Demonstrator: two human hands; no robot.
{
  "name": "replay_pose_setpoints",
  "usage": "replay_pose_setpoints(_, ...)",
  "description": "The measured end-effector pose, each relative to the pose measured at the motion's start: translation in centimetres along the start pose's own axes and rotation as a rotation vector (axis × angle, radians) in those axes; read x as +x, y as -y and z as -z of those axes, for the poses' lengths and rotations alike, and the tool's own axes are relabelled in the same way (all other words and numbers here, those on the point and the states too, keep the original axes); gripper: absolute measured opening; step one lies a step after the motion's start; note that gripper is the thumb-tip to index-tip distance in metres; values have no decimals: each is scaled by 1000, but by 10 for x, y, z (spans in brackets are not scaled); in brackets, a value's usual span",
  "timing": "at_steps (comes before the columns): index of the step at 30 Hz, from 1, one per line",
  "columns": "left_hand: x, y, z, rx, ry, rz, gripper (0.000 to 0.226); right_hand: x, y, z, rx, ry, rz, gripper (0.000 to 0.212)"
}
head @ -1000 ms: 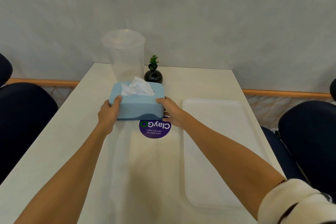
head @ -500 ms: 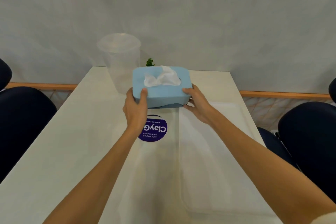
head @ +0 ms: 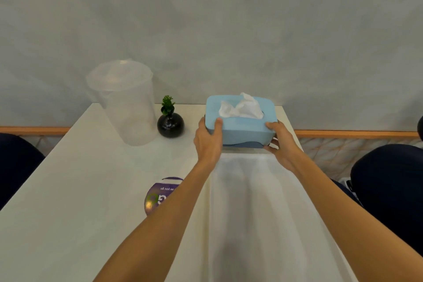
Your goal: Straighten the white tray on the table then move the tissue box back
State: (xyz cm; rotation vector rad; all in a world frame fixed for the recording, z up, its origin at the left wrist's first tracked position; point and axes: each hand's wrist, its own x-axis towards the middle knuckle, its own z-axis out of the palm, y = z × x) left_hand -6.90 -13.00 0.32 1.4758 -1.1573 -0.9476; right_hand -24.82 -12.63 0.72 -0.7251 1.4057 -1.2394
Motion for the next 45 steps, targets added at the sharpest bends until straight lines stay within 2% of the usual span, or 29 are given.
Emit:
replay_pose_setpoints(8,50,10,-45,17,85,102,58,64,-3,11,-42,-98,-31,37)
replay_pose_setpoints(14,78,12,-68,68,134,146,56,102,1,16,-65,-143,-17,44)
replay_pose_setpoints(26,107,13,-90,161,210,106,60,137,6,13,-133,-215,-4,49)
replay_pose_setpoints(32,113,11,-86,219,263,97,63,135,13,13,-174,-226,-27,52)
replay_pose_setpoints(42,87,-5,-59,390,277,32,49,99,26,-1,-240,-289,-70,48)
replay_pose_setpoints(45,71,-11,-45,474,285,9,55,76,27,-8,-323,-213,-119,46)
